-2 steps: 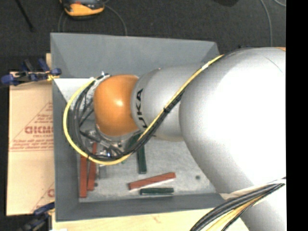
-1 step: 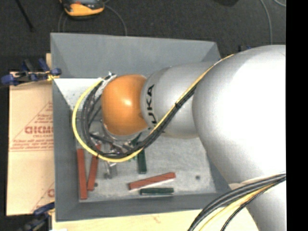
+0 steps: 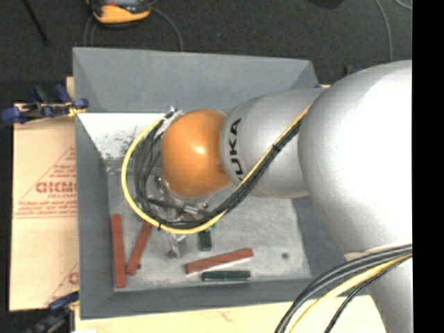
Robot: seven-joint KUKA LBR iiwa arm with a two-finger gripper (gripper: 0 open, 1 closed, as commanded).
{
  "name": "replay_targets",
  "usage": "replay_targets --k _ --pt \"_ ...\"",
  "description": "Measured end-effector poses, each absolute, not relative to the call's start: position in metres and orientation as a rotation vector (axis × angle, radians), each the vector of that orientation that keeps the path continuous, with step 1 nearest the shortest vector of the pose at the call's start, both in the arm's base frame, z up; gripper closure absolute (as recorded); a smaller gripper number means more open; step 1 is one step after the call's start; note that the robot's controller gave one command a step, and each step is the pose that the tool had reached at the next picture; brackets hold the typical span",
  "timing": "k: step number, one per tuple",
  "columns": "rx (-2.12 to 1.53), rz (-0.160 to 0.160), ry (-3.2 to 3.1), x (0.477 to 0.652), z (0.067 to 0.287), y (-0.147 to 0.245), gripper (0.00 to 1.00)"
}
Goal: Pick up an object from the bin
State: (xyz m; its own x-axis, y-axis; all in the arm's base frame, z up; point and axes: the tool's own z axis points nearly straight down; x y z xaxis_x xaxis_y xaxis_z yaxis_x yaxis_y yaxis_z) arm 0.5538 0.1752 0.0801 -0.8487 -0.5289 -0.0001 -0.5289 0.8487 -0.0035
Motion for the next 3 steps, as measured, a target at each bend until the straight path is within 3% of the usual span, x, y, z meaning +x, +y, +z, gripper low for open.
replay_targets --k 1,2,3 --pt "-0.723 0.002 3.054 0.557 0.087 0.203 0.00" --pt "-1.442 0.001 2.783 0.578 0.072 0.151 1.00" --pt "-1.440 0.001 2.784 0.578 0.072 0.151 1.00"
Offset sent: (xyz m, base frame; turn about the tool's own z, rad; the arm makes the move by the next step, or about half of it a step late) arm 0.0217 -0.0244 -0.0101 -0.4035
